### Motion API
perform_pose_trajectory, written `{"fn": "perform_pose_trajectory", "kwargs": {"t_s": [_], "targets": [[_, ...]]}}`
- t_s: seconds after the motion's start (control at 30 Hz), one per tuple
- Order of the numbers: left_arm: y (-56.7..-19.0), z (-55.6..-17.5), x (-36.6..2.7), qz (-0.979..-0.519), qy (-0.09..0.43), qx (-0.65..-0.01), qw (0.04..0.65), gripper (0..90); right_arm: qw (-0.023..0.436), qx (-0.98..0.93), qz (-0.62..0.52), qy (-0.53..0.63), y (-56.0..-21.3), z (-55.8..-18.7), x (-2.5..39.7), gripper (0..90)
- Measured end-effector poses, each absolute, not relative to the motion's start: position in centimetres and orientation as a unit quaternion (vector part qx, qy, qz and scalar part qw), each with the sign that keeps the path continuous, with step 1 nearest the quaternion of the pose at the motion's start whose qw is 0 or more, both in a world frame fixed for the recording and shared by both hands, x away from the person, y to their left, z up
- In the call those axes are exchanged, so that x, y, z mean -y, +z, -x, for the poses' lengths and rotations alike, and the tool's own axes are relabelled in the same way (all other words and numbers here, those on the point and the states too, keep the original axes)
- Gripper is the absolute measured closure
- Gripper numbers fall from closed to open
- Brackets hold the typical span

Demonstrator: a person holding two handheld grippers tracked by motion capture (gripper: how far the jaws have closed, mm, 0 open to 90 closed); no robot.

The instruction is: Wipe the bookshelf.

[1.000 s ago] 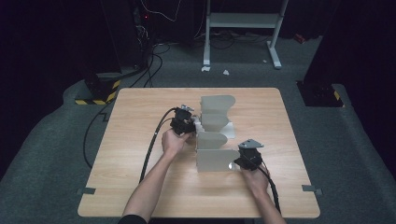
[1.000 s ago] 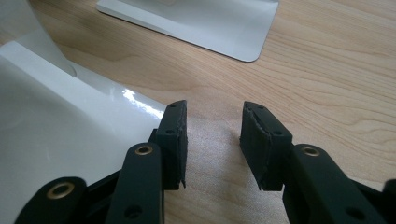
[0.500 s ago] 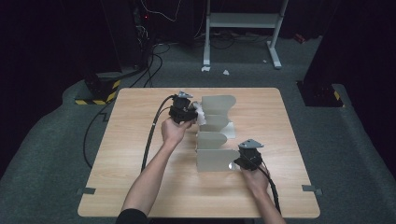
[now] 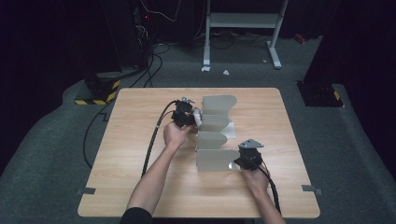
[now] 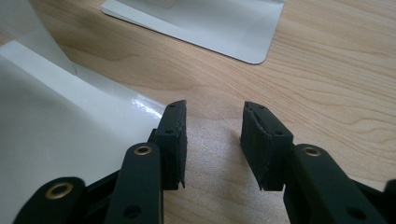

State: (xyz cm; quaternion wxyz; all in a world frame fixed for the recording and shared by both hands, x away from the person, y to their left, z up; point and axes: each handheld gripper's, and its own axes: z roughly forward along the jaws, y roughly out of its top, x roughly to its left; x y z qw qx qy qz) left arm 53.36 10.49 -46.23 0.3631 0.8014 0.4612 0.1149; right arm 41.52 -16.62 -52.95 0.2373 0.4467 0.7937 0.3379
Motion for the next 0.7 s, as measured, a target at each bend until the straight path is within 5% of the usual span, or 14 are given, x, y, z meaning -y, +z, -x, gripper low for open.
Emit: {"fn": "perform_pose_trajectory", "kwargs": {"t_s": [0.7], "targets": [[-40.3,-54.7,-10.6,-0.778,0.168,-0.437,0.420,80.7,0.237,-0.794,-0.446,0.337,-52.9,-41.5,16.7,60.8]]}}
